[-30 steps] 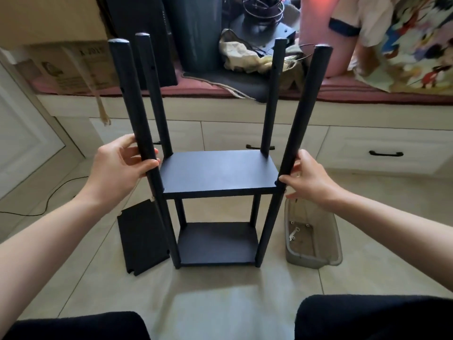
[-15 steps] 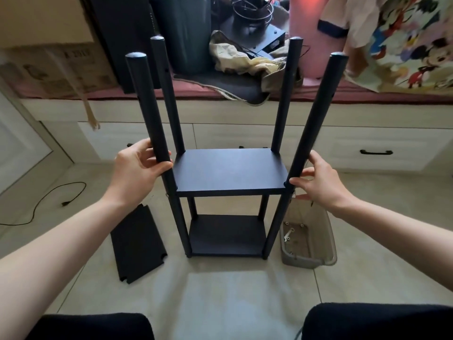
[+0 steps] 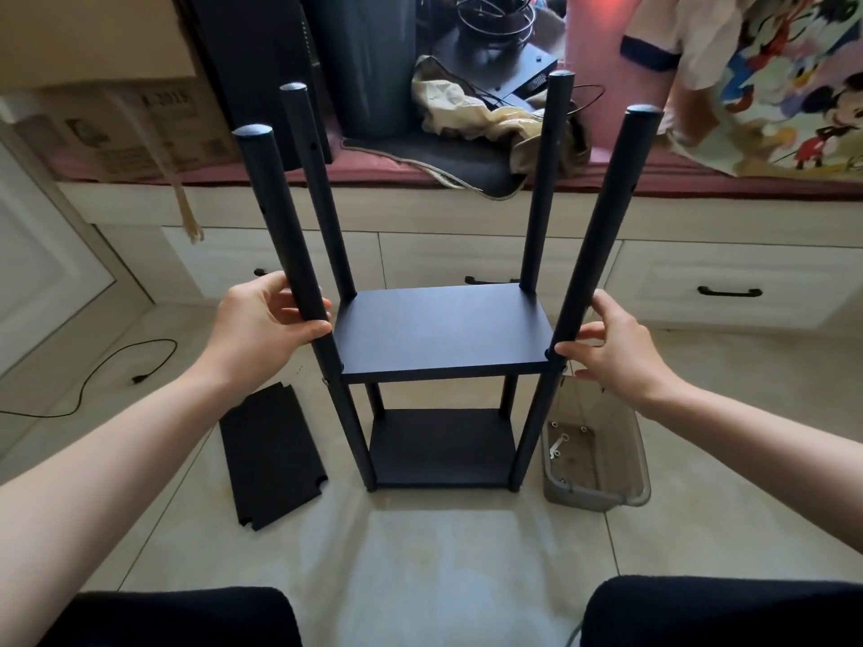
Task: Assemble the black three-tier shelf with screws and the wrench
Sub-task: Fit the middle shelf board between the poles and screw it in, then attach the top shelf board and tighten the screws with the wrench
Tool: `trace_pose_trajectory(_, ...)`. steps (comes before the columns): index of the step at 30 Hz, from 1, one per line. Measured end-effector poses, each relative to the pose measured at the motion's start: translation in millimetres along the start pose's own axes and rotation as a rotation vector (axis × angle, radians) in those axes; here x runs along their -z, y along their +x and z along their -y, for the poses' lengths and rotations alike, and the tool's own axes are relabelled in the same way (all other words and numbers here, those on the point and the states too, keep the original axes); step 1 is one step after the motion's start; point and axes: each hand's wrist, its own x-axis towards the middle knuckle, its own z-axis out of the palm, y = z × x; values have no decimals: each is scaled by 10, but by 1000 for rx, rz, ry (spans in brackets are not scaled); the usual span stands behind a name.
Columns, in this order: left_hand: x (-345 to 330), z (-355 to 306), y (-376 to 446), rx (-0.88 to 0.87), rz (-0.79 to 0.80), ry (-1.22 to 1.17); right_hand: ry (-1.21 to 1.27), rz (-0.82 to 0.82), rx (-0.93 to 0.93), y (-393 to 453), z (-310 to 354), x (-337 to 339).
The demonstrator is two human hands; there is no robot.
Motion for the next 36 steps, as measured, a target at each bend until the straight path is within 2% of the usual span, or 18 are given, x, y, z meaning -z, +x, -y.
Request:
trace_pose_trajectory(4, 20, 1, -4, -20, 25, 67, -24, -5, -7, -50, -12, -19)
trace_pose_trajectory(10, 54, 9, 0, -34, 74, 116, -54, -13, -119, -93, 79, -30)
trace_pose_trajectory(17, 324, 169, -128, -3, 129, 220, 152, 167, -543, -188, 228, 7)
trace_pose_trajectory(20, 519, 326, -241, 69, 167, 274, 155, 286, -605, -271, 268, -77)
trace_pose_trajectory(25, 803, 708, -388, 221, 244, 343, 22, 491, -499, -459, 326, -709)
trace_pose_trajectory(31, 1015, 1419, -569, 299, 377, 581, -109, 668, -446, -523, 372, -1747)
trace_pose_trajectory(36, 1077, 2113, -739, 395, 439, 580, -202, 773, -423, -452, 306, -2619)
